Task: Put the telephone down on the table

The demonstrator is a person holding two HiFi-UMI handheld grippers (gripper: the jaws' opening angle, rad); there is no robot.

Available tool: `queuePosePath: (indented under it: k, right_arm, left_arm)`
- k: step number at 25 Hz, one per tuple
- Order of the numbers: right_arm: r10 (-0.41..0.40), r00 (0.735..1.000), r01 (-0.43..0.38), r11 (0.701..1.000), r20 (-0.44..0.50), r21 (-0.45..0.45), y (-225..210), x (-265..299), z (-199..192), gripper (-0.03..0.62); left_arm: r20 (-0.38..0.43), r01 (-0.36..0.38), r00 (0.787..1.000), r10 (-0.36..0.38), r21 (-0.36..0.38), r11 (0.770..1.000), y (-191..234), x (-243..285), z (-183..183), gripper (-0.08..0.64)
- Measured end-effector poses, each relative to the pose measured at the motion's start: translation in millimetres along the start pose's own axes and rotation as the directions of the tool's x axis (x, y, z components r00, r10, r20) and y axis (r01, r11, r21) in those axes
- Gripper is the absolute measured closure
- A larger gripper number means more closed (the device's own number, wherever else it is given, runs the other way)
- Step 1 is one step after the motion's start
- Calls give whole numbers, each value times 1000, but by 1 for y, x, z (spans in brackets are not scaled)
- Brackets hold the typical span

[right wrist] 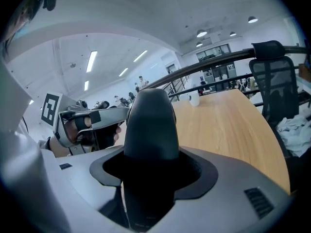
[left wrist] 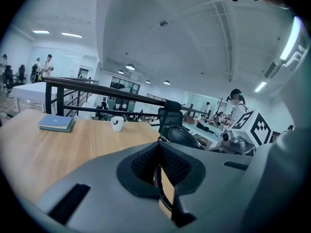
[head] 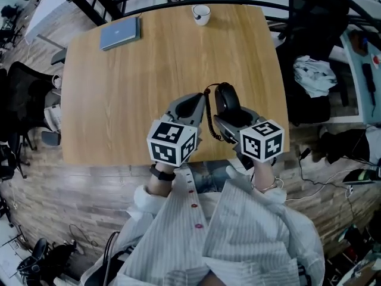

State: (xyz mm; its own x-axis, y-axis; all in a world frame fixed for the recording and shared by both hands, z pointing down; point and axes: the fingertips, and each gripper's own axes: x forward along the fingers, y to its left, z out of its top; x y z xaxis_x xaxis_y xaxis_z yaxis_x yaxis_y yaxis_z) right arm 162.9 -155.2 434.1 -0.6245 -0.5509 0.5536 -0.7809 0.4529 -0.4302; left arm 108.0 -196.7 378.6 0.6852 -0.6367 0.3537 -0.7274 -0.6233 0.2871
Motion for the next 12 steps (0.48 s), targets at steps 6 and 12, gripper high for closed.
queuePosePath:
  k: [6,12]
  right_arm:
    - [64,996,-66,997,-61,-45,-9,13,6,296]
    - [78,994,-81,996,-82,-40,-9,22,7,296]
  left_arm:
    - [19,-82,996,83,-40,996,11,9,-1,551]
    - [13,-116,993,117,-58,992,25,6,-3,551]
